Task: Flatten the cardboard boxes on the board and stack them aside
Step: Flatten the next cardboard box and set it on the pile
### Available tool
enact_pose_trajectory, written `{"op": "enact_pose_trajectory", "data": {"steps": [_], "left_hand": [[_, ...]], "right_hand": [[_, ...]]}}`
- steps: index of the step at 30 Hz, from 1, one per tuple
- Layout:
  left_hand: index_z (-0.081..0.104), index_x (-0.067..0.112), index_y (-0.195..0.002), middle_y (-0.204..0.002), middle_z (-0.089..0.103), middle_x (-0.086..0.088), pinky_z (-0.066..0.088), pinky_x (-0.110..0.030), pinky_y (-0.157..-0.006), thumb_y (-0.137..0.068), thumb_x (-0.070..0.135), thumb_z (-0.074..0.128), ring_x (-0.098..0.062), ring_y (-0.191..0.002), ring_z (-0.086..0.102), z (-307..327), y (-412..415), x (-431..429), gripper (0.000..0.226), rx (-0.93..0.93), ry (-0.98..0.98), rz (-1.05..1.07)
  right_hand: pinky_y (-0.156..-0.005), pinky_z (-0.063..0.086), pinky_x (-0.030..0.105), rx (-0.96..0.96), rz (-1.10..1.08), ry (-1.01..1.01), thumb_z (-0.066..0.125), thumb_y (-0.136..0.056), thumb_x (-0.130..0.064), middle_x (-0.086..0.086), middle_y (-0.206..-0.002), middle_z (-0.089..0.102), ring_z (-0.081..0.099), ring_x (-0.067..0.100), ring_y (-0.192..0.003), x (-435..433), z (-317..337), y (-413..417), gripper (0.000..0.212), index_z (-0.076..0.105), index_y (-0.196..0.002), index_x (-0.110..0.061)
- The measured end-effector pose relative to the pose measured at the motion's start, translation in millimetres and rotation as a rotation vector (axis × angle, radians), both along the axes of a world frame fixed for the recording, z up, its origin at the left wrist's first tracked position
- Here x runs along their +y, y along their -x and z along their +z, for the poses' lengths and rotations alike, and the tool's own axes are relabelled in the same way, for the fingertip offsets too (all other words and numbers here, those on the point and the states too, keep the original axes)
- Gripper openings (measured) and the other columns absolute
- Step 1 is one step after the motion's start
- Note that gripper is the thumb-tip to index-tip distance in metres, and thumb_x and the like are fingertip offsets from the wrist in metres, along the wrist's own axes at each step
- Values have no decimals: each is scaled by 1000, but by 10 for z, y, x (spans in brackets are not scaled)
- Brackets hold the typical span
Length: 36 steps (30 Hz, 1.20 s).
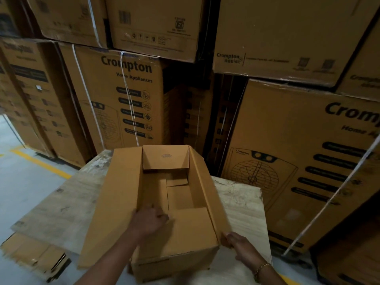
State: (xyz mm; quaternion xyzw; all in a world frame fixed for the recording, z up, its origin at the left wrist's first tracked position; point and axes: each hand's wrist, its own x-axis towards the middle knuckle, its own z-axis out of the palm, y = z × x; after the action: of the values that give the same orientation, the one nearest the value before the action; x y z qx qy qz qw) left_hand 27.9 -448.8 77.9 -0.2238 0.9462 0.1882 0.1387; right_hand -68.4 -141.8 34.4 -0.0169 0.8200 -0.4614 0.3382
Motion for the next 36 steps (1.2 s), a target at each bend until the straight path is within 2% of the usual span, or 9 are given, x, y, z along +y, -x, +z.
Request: {"op": "enact_pose_trajectory", "data": {"steps": [3,7,9,11,14,20,24,29,36], "left_hand": [[77,25,-92,-88,73,5,46,-30,-79,-97,61,44,-12,-86,66,465,-235,-11,49,320,-200,157],[79,28,-87,-90,75,11,41,-34,-102,-87,59,60,-6,-98,64,674,-628,15,37,-113,-735,-26],[66,39,-120,-131,61,11,33,-39,-111,-59,86,63,-10,-127,49,423,-778,16,76,-231,-477,-145],[30,39,-151,-166,5,-1,17,-55,-116,-35,95,61,-31,-152,3,53,-862,-29,133,-238,-127,-80],[12,36,-156,-159,-35,-5,14,-60,-117,-33,96,59,-38,-149,-18,-383,-1003,-20,145,-151,-17,-15],[61,36,-126,-165,-4,8,50,-23,-89,-68,74,59,-10,-120,57,-734,-1223,-126,69,182,-89,52],[63,36,-126,-163,2,21,55,-26,-82,-69,74,52,-3,-91,63,-814,-1407,-324,69,185,-65,71],[22,56,-149,-161,-17,18,31,-32,-116,-68,97,37,-12,-146,26,-515,-1417,-543,92,94,-116,29],[-13,32,-157,-163,-24,-7,16,-48,-120,-84,79,42,-29,-153,-8,-572,-168,-1303,103,15,62,-19]], "right_hand": [[-102,40,37,-32,-42,18,47,-102,-40,4,-128,57,50,20,-113,119,-11,72,24,62,-114,-25],[-94,40,31,-19,-16,46,47,-102,-39,0,-128,58,54,15,-110,82,58,63,23,63,-111,-25],[-94,42,29,36,48,26,53,-95,-53,-4,-131,59,56,13,-115,-5,53,53,38,64,-120,-26],[-97,47,28,77,124,27,61,-76,-75,-8,-135,58,60,8,-115,-96,-37,60,77,56,-136,-27],[-96,48,27,63,229,-3,68,-79,-66,-9,-145,46,57,8,-115,-275,-57,-49,89,29,-152,-31],[-98,51,37,148,174,-42,72,-75,-61,-10,-132,60,63,14,-109,-608,-246,-235,95,24,-152,-34],[-88,50,25,154,283,-156,70,-79,-60,-11,-130,61,63,11,-105,-748,-229,-340,88,24,-149,-34],[-80,49,23,204,381,-338,67,-77,-57,-13,-130,61,65,10,-100,-958,-250,-183,92,16,-151,-35],[-75,58,38,347,238,-460,52,-83,-44,-3,-121,64,66,17,-87,-1542,-204,460,76,17,-150,-36]]}}
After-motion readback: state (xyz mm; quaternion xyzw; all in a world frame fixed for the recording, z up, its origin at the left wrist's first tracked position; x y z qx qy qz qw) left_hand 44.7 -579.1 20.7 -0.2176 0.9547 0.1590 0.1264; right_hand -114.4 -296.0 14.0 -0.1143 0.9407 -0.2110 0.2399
